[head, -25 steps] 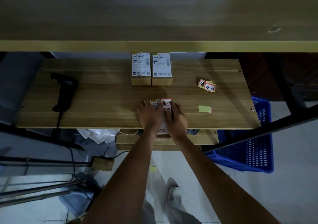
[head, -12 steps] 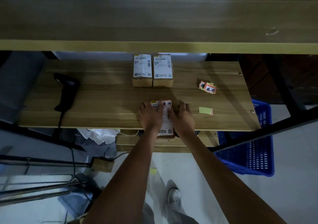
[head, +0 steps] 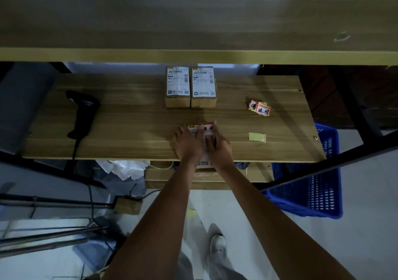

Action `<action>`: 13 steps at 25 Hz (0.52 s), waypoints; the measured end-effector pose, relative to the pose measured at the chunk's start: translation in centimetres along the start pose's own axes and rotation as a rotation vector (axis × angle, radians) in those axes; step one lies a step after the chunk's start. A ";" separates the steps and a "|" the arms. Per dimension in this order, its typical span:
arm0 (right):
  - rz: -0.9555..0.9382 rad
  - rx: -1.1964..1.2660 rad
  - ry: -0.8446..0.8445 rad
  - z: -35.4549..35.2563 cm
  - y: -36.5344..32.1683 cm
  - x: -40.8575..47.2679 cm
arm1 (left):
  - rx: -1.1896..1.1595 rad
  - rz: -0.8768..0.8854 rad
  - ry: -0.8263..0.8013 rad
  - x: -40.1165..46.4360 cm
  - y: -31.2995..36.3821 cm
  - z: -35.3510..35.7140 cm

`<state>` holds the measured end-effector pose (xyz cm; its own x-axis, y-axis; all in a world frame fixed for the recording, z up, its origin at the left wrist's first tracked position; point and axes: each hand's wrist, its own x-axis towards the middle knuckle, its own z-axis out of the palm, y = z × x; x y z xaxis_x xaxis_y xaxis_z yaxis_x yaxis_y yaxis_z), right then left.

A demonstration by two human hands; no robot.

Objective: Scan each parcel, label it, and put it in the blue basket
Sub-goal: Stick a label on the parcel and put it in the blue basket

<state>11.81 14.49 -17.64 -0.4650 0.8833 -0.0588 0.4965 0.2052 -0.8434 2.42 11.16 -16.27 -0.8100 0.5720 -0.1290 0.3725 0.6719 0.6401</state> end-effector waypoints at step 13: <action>0.227 0.218 -0.033 -0.9 -0.8 0.4 | -0.018 -0.004 0.012 -0.4 0.1 -0.3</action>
<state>11.90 15.01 -16.49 -0.3856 0.8814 -0.2730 0.4229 -0.0942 -0.9013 2.61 10.88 -15.91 -0.8170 0.5636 -0.1223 0.3612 0.6654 0.6533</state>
